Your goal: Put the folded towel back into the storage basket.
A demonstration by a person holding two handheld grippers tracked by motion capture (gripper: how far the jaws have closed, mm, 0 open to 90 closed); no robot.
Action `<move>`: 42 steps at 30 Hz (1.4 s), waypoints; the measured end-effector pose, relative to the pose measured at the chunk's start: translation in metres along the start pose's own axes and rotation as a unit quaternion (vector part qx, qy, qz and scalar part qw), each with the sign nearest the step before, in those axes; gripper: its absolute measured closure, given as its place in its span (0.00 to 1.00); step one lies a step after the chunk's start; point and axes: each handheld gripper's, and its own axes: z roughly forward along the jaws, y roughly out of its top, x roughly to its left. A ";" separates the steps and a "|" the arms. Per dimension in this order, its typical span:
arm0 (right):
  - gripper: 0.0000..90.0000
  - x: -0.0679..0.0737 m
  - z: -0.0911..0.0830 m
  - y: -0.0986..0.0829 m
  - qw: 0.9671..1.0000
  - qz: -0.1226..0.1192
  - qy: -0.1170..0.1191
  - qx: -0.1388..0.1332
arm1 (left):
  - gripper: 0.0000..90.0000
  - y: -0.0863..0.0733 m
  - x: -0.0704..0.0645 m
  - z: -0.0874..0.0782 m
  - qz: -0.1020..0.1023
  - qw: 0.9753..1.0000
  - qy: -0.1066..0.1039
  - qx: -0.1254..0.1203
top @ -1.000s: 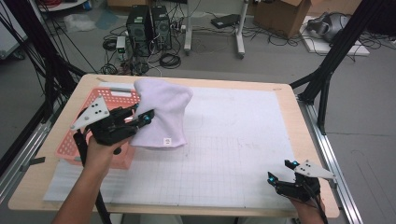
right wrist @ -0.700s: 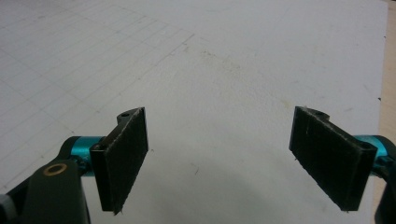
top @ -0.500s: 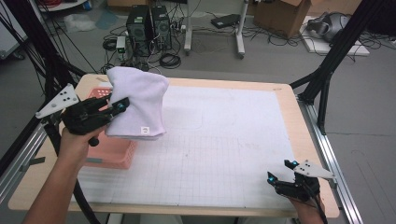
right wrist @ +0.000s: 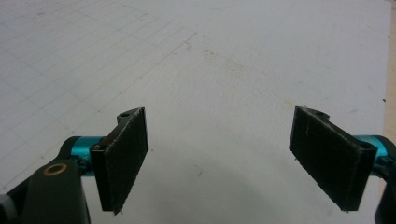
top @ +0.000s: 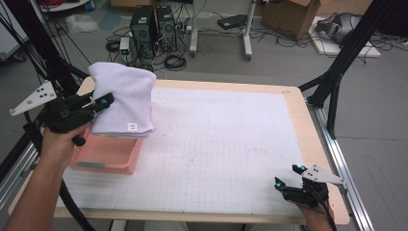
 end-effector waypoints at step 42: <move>0.21 0.006 0.004 0.000 1.000 -0.009 0.001 0.010 | 0.78 -0.048 0.058 -0.048 -0.048 0.997 0.051 0.020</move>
